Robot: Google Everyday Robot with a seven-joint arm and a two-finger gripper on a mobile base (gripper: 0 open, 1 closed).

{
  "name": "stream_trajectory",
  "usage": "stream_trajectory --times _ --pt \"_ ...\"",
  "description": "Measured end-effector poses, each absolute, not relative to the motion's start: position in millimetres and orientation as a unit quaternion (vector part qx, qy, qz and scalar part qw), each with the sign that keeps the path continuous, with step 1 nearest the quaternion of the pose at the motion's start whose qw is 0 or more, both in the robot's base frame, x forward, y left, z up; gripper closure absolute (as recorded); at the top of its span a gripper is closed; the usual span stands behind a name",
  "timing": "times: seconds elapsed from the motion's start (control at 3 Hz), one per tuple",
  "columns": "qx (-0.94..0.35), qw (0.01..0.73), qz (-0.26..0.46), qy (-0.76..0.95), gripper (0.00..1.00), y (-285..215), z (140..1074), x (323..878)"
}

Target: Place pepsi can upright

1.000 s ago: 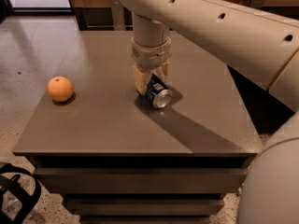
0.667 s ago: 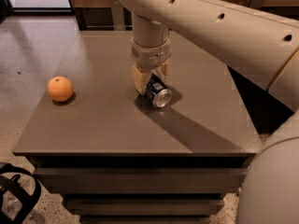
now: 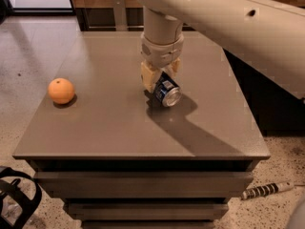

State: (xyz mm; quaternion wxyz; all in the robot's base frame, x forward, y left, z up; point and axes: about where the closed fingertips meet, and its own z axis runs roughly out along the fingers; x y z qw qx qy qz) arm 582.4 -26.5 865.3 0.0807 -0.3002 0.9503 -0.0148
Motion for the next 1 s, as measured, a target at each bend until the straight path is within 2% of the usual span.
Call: stream_trajectory --times 0.67,1.0 --pt "-0.348 0.207 0.017 0.914 1.00 -61.9 928.3 560.3" --pt "-0.365 0.266 0.071 0.889 1.00 -74.3 938.7 565.3"
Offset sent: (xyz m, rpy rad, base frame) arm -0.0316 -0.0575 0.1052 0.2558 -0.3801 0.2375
